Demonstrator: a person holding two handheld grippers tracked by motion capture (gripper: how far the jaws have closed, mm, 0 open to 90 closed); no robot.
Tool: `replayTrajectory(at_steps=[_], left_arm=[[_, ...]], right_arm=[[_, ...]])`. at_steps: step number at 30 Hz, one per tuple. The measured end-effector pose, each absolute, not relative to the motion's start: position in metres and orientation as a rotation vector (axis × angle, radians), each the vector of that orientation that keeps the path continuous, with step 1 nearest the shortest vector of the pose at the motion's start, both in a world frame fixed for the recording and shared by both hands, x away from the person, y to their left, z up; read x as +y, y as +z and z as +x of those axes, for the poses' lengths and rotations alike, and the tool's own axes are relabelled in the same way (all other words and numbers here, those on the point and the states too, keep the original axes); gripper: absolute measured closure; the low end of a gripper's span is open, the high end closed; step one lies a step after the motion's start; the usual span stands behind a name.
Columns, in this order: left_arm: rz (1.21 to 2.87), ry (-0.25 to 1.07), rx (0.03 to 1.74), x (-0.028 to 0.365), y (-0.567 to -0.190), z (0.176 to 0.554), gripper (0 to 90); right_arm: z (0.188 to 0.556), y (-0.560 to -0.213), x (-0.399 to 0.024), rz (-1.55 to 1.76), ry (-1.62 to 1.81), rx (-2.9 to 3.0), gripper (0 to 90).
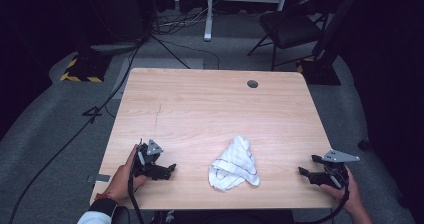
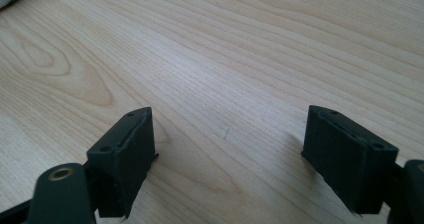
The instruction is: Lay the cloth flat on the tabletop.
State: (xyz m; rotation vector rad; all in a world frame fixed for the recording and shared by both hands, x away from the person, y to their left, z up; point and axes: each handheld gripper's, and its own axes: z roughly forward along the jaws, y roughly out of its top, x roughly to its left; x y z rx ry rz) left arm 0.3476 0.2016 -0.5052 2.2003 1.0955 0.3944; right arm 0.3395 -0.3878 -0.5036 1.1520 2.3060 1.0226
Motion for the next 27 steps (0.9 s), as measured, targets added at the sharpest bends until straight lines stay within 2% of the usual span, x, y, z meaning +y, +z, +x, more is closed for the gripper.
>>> replayTrajectory(at_steps=[7,11,18,21,25,27], left_arm=[[2.200,0.389,1.092,0.191,-0.505,0.349,0.0],[2.250,0.344,0.963,0.174,-0.505,0.345,0.3],[2.289,0.308,0.856,0.144,-0.505,0.344,0.3],[2.313,0.271,0.769,0.121,-0.505,0.342,0.3],[2.322,0.260,0.735,0.104,-0.504,0.342,0.3],[2.327,0.252,0.714,0.094,-0.504,0.342,0.3]], right_arm=[[0.339,-0.503,-0.387,1.121,1.031,2.320,24.1],[0.339,-0.503,-0.386,1.073,1.050,2.364,26.4],[0.341,-0.501,-0.381,1.046,1.050,2.387,31.8],[0.340,-0.497,-0.363,1.003,1.030,2.440,34.0],[0.336,-0.491,-0.347,0.923,1.035,2.478,35.9],[0.330,-0.480,-0.325,0.802,1.030,2.536,37.3]])
